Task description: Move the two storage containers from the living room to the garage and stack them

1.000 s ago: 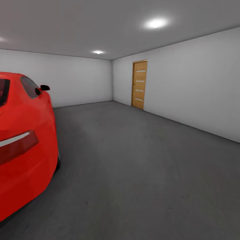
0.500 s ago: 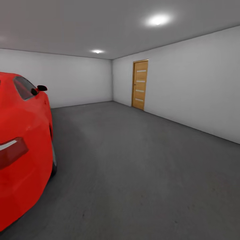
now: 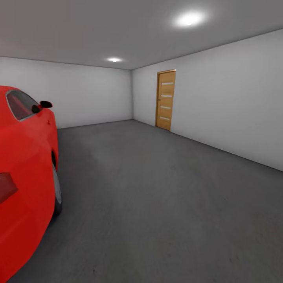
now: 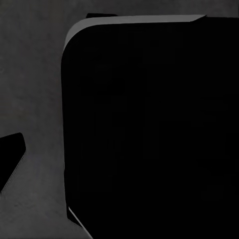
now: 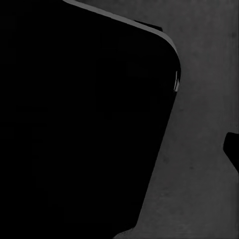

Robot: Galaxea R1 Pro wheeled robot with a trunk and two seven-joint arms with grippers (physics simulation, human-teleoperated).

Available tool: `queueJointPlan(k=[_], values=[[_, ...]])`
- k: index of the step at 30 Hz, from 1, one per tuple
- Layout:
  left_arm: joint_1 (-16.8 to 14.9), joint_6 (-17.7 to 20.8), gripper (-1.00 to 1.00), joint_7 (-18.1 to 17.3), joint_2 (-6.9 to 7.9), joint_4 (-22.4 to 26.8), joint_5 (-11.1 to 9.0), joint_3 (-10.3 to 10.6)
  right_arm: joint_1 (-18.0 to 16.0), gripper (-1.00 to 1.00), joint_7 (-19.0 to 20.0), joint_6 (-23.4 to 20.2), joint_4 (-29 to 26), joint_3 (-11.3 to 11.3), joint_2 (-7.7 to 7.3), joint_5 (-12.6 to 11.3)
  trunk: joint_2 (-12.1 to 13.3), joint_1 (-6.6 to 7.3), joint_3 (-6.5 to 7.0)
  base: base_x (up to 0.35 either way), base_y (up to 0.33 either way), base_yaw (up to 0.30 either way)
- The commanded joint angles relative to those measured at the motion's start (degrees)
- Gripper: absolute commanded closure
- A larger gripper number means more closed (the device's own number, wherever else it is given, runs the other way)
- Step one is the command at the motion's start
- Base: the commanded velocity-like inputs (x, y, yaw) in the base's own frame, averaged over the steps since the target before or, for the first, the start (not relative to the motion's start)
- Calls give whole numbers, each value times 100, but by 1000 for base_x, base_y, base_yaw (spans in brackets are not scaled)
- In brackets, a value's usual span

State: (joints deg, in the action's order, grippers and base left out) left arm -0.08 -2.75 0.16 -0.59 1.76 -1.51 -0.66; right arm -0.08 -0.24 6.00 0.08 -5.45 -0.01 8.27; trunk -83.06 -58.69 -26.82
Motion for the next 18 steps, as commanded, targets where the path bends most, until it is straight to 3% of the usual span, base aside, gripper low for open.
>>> queueJointPlan(k=[1,18], values=[[-1,-15,-100,2,-2,0,-16,-5,-1,-100,-3,7,1,-44,1,10,-2,-3,-4,321,0,0],[-1,-15,-100,2,-2,0,-12,-5,-1,-100,-11,15,1,-44,13,2,-2,-3,-4,321,-11,0]])
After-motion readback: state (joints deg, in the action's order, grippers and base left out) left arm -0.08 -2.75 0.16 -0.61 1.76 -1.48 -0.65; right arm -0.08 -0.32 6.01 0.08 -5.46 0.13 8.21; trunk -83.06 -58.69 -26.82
